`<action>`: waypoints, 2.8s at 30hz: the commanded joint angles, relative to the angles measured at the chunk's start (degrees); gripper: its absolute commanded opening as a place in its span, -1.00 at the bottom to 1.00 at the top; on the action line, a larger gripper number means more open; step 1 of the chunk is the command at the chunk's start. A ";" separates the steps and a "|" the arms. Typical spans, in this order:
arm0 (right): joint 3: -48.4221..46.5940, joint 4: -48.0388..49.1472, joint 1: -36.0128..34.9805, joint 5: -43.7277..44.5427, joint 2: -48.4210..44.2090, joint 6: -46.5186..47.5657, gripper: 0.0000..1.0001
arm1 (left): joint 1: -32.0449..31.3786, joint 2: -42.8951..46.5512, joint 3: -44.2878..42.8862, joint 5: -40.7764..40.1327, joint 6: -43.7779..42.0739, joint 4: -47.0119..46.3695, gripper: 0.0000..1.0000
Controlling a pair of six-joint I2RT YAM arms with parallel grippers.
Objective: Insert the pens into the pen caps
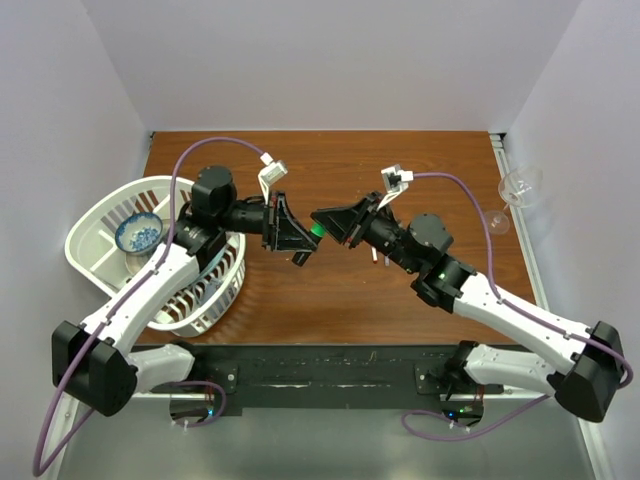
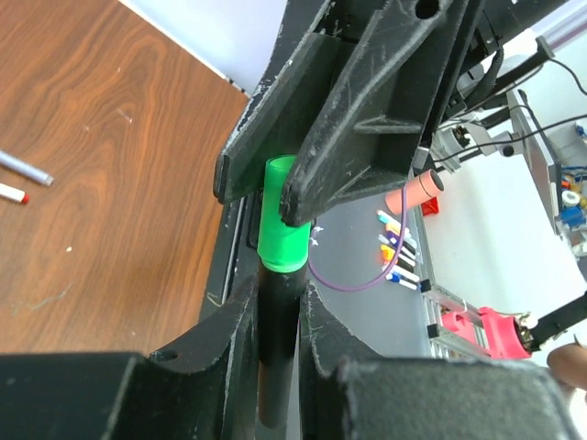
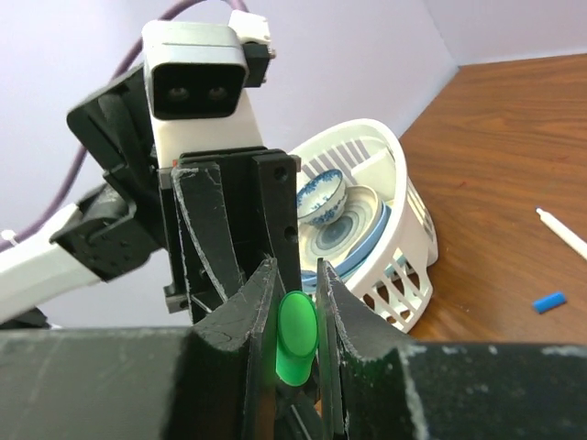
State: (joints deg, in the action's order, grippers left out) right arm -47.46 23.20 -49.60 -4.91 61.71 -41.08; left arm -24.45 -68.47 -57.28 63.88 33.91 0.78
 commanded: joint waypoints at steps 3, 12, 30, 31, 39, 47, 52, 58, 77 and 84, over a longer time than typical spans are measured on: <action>-4.03 -20.56 -0.25 -7.33 -3.60 -3.84 -0.25 | 3.18 3.60 5.39 -22.56 2.91 -19.50 -1.00; -18.54 -36.20 4.69 3.31 -8.53 6.45 0.74 | -2.51 0.63 1.05 -39.24 -1.91 -6.15 -1.00; -16.79 -57.04 4.61 22.21 -17.94 7.86 0.97 | -15.45 -31.54 -8.64 -62.03 14.34 -2.97 -0.94; -16.79 -57.21 4.60 22.40 -17.86 8.03 0.97 | -15.37 -33.38 -8.82 -62.38 15.30 -3.32 -0.92; -17.05 -59.24 4.61 21.35 -16.63 8.47 0.97 | -16.16 -40.86 -11.19 -61.50 15.39 -4.12 -0.74; -17.23 -58.45 4.69 16.78 -15.22 8.82 0.96 | -16.16 -41.31 -11.02 -62.29 14.61 -3.50 -0.15; -18.10 -57.74 4.61 14.31 -13.99 8.39 0.92 | -15.90 -35.97 -11.28 -63.17 12.24 -1.84 0.18; -18.45 -52.57 4.69 12.73 -9.78 12.06 0.87 | -14.32 -22.19 -9.79 -67.38 7.68 4.75 0.42; -39.71 -36.83 8.56 6.23 34.33 30.61 0.50 | -11.50 33.47 9.19 -77.32 -11.76 21.19 1.00; -53.78 -38.32 8.73 5.08 54.27 36.41 0.34 | -11.59 45.34 15.43 -81.98 -14.66 23.48 1.00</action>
State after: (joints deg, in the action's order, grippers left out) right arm -94.32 -16.29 -41.08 1.83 110.41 -10.11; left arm -36.32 -26.46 -44.38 -14.26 23.00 22.46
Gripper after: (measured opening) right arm 0.681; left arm 0.996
